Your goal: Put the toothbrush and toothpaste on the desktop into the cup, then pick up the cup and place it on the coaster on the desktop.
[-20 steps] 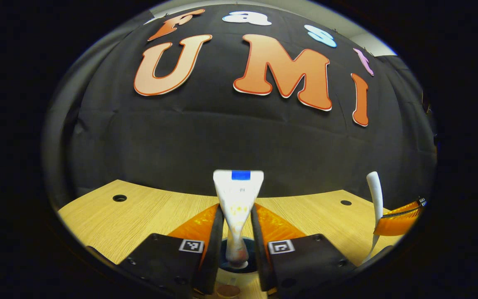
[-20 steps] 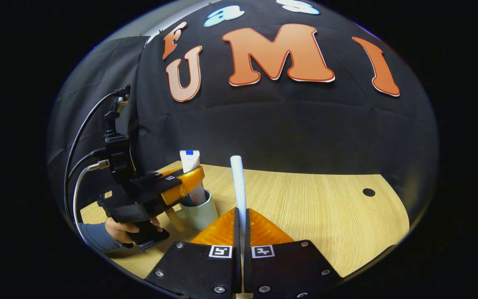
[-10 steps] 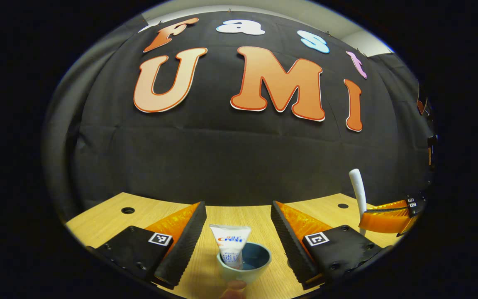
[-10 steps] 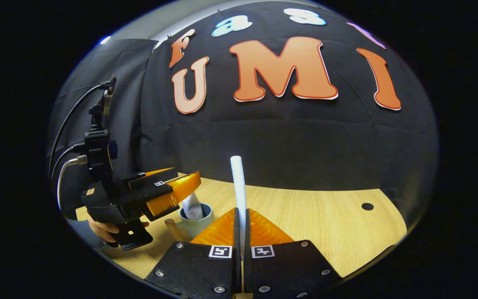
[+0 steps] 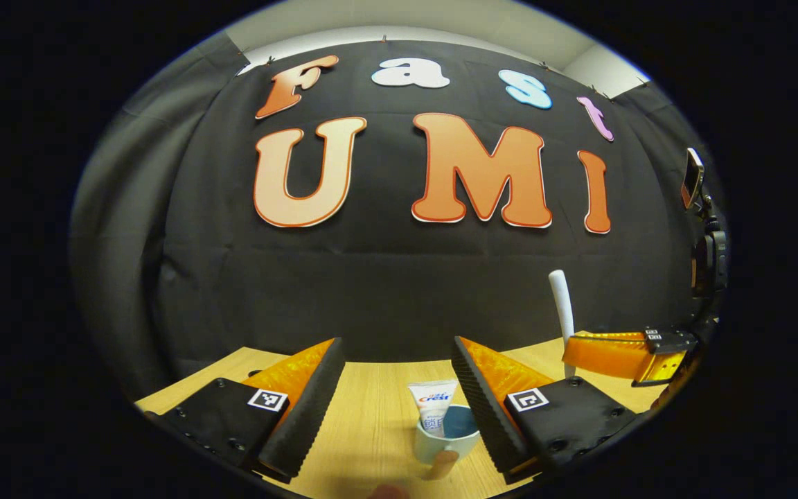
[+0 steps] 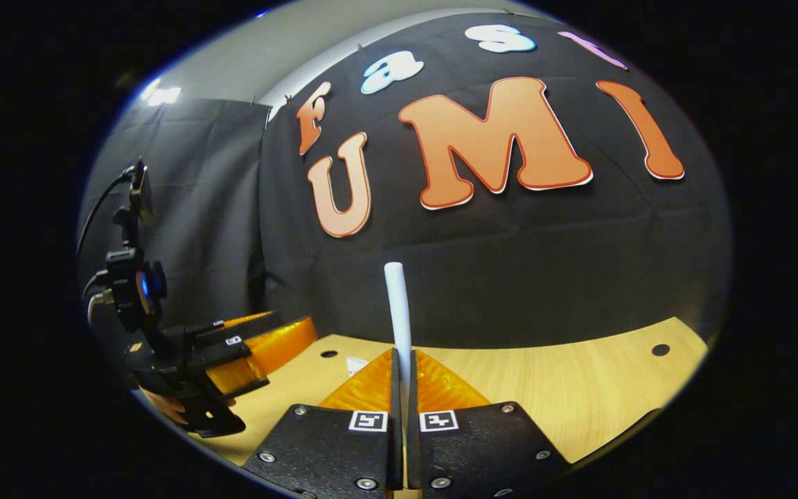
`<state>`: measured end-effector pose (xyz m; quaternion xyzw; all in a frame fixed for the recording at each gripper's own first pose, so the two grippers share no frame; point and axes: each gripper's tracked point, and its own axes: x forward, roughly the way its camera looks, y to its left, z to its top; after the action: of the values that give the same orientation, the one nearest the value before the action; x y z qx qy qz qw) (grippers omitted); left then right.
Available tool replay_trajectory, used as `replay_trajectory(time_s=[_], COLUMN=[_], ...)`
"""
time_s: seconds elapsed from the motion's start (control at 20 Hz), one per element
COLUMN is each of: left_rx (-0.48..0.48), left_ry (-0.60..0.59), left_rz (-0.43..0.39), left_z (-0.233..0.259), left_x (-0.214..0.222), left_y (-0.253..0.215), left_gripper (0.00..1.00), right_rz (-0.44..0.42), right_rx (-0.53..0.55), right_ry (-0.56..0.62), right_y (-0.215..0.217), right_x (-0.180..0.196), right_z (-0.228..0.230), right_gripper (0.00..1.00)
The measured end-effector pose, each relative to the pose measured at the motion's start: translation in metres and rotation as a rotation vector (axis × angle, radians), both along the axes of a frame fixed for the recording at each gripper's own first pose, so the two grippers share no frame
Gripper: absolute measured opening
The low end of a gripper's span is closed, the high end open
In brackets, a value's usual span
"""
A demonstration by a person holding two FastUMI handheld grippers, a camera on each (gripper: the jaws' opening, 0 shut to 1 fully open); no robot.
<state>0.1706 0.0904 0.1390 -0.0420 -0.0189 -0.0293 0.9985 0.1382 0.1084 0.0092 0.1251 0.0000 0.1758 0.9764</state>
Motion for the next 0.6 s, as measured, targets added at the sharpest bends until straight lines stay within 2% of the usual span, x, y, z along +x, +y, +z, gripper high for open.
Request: replay_trajectory(time_s=[0.45,0.5,0.55,0.6], left_rx=[-0.013,-0.014,-0.017,-0.019], left_ry=[0.041,0.044,0.043,0.042], left_rz=[0.043,0.051,0.056,0.06], left_z=[-0.02,-0.021,-0.021,-0.023], left_x=[-0.022,-0.023,-0.025,-0.027], left_y=[0.038,0.042,0.045,0.048], left_gripper=[1.0,1.0,1.0,1.0], right_rz=[0.019,0.016,0.005,0.0], right_rx=[0.182,0.198,0.204,0.216], right_ry=[-0.101,-0.107,-0.106,-0.101], right_y=[0.025,0.026,0.026,0.027], right_x=[0.044,0.05,0.058,0.064], right_z=[0.015,0.014,0.011,0.007], right_gripper=[0.02,0.07,0.07,0.03])
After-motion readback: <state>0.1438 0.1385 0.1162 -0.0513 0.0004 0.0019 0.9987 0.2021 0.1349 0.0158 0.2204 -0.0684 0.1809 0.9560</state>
